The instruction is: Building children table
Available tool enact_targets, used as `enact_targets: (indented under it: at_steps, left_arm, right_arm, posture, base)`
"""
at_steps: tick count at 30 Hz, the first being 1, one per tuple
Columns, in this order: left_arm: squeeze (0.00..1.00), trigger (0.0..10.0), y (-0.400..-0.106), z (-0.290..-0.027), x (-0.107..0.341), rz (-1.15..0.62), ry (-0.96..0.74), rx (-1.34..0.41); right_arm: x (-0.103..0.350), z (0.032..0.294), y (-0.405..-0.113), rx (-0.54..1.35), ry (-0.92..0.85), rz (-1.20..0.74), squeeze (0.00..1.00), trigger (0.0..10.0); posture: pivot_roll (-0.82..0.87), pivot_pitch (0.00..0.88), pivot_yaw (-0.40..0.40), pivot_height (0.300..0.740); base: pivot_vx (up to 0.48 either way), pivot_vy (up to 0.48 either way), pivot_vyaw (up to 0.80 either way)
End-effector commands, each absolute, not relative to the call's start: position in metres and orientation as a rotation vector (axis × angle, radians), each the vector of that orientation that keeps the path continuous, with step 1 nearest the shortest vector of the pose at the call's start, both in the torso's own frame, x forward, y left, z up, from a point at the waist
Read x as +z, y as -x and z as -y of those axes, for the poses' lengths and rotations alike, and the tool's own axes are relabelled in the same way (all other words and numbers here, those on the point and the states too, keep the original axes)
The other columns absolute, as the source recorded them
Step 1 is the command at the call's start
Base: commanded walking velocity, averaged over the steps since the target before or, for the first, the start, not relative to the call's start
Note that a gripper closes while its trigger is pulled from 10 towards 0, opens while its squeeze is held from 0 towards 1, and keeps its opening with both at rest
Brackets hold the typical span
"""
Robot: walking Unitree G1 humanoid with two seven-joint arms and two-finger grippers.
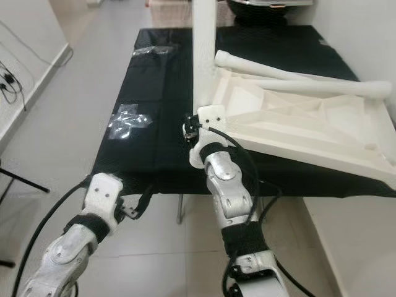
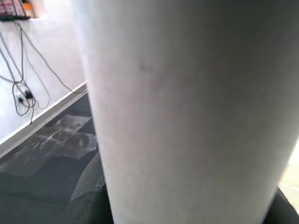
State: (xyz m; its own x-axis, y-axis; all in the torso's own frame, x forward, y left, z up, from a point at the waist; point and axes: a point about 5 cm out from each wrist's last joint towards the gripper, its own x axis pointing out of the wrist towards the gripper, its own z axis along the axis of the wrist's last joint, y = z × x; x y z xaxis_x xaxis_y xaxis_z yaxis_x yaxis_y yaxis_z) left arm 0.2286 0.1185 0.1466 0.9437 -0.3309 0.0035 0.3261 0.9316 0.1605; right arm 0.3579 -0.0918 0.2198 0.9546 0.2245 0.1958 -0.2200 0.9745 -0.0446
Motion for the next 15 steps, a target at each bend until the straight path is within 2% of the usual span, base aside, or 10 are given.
enact_targets:
  at_steps: [1,6,15]
  left_arm:
    - [0.00,10.0,-0.2244,-0.1195,0.1455,0.011,-0.172,-0.330]
    - [0.00,10.0,-0.2209,-0.1200,0.1462,0.004,-0.170,-0.326]
    - [0.00,10.0,-0.2227,-0.1188,0.1463,-0.003,-0.173,-0.322]
  right_arm:
    - [0.2230,0.0884,-0.3585,0.239,-0.012,0.215,0.00,10.0]
    - [0.2260,0.0891,-0.3589,0.251,-0.028,0.220,0.00,10.0]
    - [0.2303,0.0891,-0.3597,0.281,-0.038,0.237,0.00,10.0]
  posture:
    - [0.00,0.252,-0.018,0.740]
    - [0.00,0.269,-0.022,0.740]
    - [-0.01,0.251,-0.020,0.740]
  base:
    - [0.000,0.000,0.00]
    - [0.000,0.000,0.00]
    - [0.000,0.000,0.00]
